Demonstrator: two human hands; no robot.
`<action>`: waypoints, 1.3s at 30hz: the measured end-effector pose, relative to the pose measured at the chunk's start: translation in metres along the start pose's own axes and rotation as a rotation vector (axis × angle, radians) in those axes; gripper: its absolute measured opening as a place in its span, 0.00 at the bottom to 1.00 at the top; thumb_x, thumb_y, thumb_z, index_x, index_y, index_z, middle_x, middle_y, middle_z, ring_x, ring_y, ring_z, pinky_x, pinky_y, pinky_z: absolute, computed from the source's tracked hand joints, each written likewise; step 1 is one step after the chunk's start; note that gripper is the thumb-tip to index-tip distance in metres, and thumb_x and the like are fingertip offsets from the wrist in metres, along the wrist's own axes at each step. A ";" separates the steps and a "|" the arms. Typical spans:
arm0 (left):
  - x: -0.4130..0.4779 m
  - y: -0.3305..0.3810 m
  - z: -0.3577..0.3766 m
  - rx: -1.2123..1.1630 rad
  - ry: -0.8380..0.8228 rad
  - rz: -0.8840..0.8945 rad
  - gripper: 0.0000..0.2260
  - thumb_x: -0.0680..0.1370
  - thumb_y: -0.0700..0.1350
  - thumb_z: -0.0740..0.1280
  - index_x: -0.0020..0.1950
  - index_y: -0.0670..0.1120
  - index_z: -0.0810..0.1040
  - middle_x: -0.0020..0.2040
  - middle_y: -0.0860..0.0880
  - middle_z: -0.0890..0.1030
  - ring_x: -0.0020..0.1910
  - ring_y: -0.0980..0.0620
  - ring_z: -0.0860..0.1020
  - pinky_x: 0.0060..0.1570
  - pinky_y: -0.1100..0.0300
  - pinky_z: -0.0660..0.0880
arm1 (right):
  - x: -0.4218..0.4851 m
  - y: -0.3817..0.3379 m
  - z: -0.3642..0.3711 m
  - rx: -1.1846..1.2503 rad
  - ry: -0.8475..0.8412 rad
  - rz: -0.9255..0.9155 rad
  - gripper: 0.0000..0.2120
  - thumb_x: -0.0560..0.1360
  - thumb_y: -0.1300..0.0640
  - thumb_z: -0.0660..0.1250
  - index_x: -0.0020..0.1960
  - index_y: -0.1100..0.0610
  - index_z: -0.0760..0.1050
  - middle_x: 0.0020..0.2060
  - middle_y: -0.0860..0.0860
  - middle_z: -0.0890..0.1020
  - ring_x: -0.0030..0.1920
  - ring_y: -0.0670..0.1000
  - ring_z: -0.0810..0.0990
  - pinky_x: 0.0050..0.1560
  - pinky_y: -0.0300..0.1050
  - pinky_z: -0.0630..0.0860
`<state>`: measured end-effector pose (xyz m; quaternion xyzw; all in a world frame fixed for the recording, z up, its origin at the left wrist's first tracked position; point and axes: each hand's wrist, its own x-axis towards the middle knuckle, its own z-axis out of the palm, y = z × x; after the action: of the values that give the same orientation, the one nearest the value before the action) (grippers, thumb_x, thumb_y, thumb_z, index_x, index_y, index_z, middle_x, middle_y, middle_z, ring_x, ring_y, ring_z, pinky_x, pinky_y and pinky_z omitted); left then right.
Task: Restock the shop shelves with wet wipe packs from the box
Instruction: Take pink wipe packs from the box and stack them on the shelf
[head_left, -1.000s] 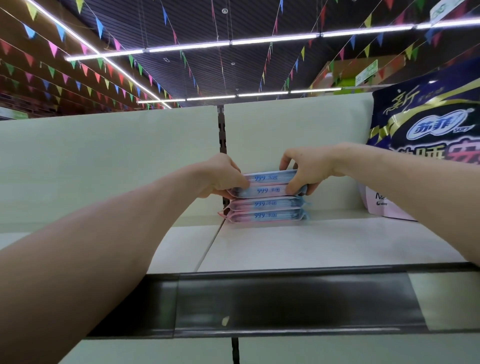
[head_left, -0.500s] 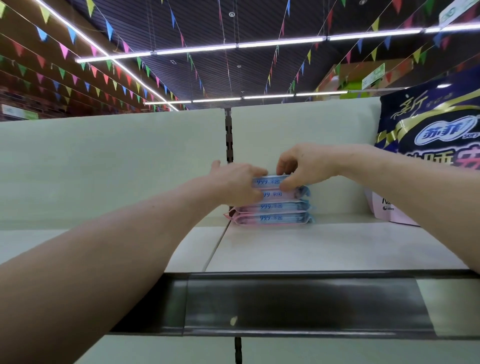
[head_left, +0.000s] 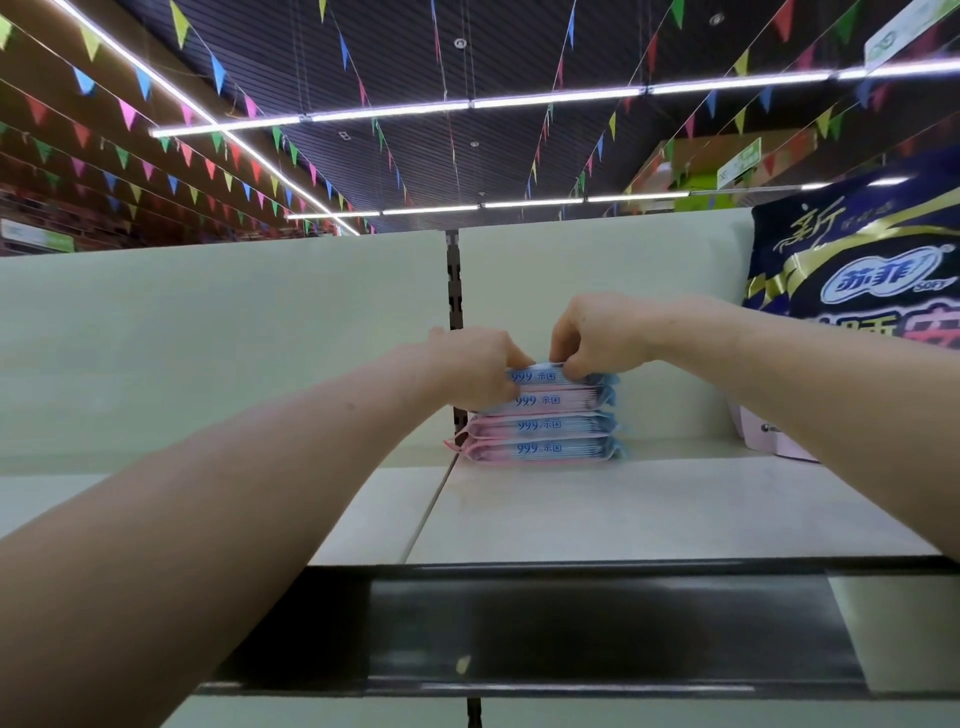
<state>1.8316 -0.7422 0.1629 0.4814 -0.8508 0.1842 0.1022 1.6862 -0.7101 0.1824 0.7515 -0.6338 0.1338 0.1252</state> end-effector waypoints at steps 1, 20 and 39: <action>0.000 0.001 0.001 0.037 0.012 0.003 0.18 0.82 0.50 0.57 0.71 0.63 0.68 0.51 0.55 0.78 0.51 0.50 0.72 0.55 0.52 0.67 | 0.000 -0.002 0.000 -0.028 0.000 0.007 0.09 0.75 0.60 0.67 0.53 0.53 0.81 0.47 0.48 0.81 0.48 0.50 0.78 0.44 0.42 0.73; -0.088 -0.034 -0.023 0.089 0.071 -0.222 0.18 0.80 0.46 0.62 0.70 0.48 0.70 0.66 0.50 0.75 0.64 0.46 0.72 0.62 0.48 0.68 | -0.037 -0.096 -0.005 -0.090 0.125 -0.184 0.14 0.77 0.56 0.64 0.62 0.51 0.77 0.53 0.48 0.81 0.52 0.51 0.79 0.55 0.47 0.77; -0.333 -0.086 -0.068 0.215 0.028 -0.879 0.16 0.79 0.46 0.65 0.66 0.48 0.73 0.61 0.47 0.77 0.57 0.46 0.76 0.57 0.51 0.75 | -0.108 -0.296 0.002 0.259 0.196 -0.769 0.14 0.77 0.52 0.65 0.62 0.51 0.76 0.57 0.50 0.79 0.55 0.52 0.77 0.57 0.47 0.75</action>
<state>2.0766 -0.4940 0.1264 0.8024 -0.5401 0.2171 0.1317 1.9609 -0.5626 0.1364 0.9267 -0.2701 0.2267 0.1303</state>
